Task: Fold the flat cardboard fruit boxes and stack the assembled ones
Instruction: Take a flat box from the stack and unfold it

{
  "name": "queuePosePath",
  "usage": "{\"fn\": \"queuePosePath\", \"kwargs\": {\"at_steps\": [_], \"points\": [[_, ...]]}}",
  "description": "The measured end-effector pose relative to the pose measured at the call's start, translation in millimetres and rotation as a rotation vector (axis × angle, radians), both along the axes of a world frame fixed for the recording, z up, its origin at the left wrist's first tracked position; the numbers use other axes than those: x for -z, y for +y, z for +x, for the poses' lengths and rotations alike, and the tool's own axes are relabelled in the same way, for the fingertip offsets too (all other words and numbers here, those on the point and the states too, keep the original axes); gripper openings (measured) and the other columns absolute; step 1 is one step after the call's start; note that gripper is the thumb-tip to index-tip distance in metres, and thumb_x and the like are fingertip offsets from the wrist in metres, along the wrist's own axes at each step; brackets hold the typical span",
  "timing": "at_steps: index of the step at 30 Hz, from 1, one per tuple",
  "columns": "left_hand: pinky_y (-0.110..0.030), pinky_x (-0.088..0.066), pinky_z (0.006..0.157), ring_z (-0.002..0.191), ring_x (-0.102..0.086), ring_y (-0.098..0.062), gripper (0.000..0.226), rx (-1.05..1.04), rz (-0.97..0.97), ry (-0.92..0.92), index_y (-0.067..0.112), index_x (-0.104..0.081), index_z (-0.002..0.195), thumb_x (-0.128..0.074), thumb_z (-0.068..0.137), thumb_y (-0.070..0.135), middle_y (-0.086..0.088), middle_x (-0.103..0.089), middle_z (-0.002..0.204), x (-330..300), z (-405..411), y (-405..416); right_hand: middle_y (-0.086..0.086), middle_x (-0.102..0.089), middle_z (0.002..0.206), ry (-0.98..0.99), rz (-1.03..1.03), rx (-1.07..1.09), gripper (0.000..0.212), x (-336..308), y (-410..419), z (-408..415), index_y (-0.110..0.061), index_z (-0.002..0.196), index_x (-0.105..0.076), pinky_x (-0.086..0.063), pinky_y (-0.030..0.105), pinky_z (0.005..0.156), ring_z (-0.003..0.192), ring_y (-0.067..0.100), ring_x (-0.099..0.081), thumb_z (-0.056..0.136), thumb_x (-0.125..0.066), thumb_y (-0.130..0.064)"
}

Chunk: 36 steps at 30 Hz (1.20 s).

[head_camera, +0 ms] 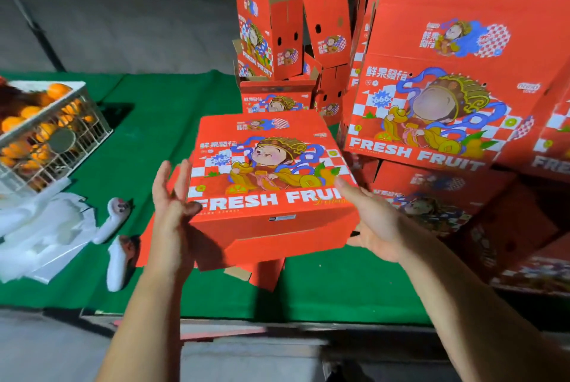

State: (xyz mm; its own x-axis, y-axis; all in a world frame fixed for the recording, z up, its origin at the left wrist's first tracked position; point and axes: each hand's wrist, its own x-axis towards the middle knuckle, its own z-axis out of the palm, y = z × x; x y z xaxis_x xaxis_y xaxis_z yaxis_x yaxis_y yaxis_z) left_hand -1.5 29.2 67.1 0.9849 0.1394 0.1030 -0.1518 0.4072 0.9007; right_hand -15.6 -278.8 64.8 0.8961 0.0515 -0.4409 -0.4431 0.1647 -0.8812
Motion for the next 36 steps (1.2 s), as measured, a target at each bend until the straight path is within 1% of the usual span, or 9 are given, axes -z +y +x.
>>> {"fn": "queuePosePath", "kwargs": {"at_steps": [4, 8, 13, 19, 23, 26, 29, 32, 36], "points": [[-0.042, -0.062, 0.076, 0.091, -0.075, -0.029, 0.077, 0.290, 0.135, 0.484, 0.026, -0.045, 0.151, -0.074, 0.079, 0.026, -0.012, -0.071, 0.129, 15, 6, 27, -0.013, -0.071, 0.128, -0.280, -0.115, -0.078, 0.034, 14, 17, 2, -0.050, 0.129, -0.060, -0.048, 0.033, 0.092, 0.116, 0.007, -0.068, 0.096, -0.062, -0.055], [-0.044, -0.061, 0.063, 0.092, -0.076, -0.029, 0.057, 0.098, 0.229, 0.286, 0.027, -0.056, 0.136, -0.080, 0.084, 0.022, -0.012, -0.073, 0.124, 35, 0, 21, -0.012, -0.068, 0.134, -0.444, -0.270, -0.135, 0.046, 20, 13, 19, -0.040, 0.142, -0.055, -0.050, 0.028, 0.105, 0.123, 0.008, -0.064, 0.097, -0.066, -0.040], [-0.044, -0.062, 0.079, 0.100, -0.073, -0.027, 0.058, -0.131, 0.440, 0.113, 0.020, -0.053, 0.140, -0.078, 0.088, 0.010, -0.008, -0.074, 0.119, 46, 37, -19, -0.011, -0.075, 0.114, -0.429, -0.431, 0.035, 0.040, 29, 13, 55, -0.022, 0.133, -0.061, -0.057, 0.017, 0.081, 0.107, 0.009, -0.070, 0.099, -0.061, -0.001], [-0.059, -0.060, 0.080, 0.089, -0.073, -0.034, 0.068, -0.224, 0.546, 0.128, 0.032, -0.050, 0.143, -0.071, 0.091, -0.005, -0.016, -0.069, 0.105, 53, 96, -30, -0.004, -0.069, 0.124, -0.323, -0.449, 0.055, 0.047, 26, 30, 119, -0.033, 0.133, -0.056, -0.056, 0.043, 0.097, 0.107, 0.017, -0.068, 0.093, -0.063, -0.008], [-0.055, -0.058, 0.092, 0.105, -0.072, -0.024, 0.060, -0.216, 0.594, 0.069, 0.019, -0.043, 0.148, -0.065, 0.097, -0.003, 0.001, -0.070, 0.116, 45, 150, -44, 0.002, -0.050, 0.143, -0.229, -0.400, 0.186, 0.079, 15, 37, 176, -0.032, 0.153, -0.031, -0.047, 0.045, 0.109, 0.126, 0.020, -0.056, 0.087, -0.073, -0.024], [-0.035, -0.065, 0.067, 0.086, -0.076, -0.009, 0.047, -0.111, 0.475, -0.012, 0.011, -0.035, 0.137, -0.055, 0.100, -0.009, 0.021, -0.072, 0.105, 32, 192, -50, 0.007, -0.036, 0.147, -0.298, -0.507, 0.419, 0.090, 0, 40, 218, -0.025, 0.159, -0.025, -0.028, 0.007, 0.109, 0.116, 0.001, -0.044, 0.083, -0.075, -0.027], [-0.054, -0.064, 0.066, 0.083, -0.077, -0.024, 0.045, -0.024, 0.394, -0.011, 0.012, -0.028, 0.134, -0.053, 0.102, -0.009, 0.017, -0.072, 0.102, 18, 249, -51, 0.011, -0.032, 0.147, -0.387, -0.545, 0.553, 0.092, -13, 47, 269, -0.019, 0.162, -0.022, -0.007, -0.014, 0.083, 0.113, -0.001, -0.036, 0.085, -0.073, -0.019], [-0.060, -0.060, 0.083, 0.110, -0.070, -0.030, 0.055, -0.059, 0.460, -0.078, 0.008, -0.023, 0.141, -0.055, 0.100, -0.010, -0.001, -0.062, 0.132, -5, 316, -60, 0.007, -0.025, 0.155, -0.440, -0.447, 0.684, 0.091, -41, 52, 322, -0.021, 0.164, -0.017, -0.028, 0.011, 0.108, 0.138, 0.014, -0.040, 0.087, -0.066, -0.012], [-0.058, -0.045, 0.110, 0.144, -0.046, -0.031, 0.075, 0.224, 0.574, -0.230, 0.037, -0.007, 0.161, -0.051, 0.107, 0.009, -0.014, -0.036, 0.163, -53, 417, -77, 0.013, -0.003, 0.171, -0.591, -0.534, 0.765, 0.082, -77, 61, 406, -0.019, 0.162, -0.025, -0.010, 0.016, 0.121, 0.157, 0.019, -0.009, 0.089, -0.061, -0.008]]}}
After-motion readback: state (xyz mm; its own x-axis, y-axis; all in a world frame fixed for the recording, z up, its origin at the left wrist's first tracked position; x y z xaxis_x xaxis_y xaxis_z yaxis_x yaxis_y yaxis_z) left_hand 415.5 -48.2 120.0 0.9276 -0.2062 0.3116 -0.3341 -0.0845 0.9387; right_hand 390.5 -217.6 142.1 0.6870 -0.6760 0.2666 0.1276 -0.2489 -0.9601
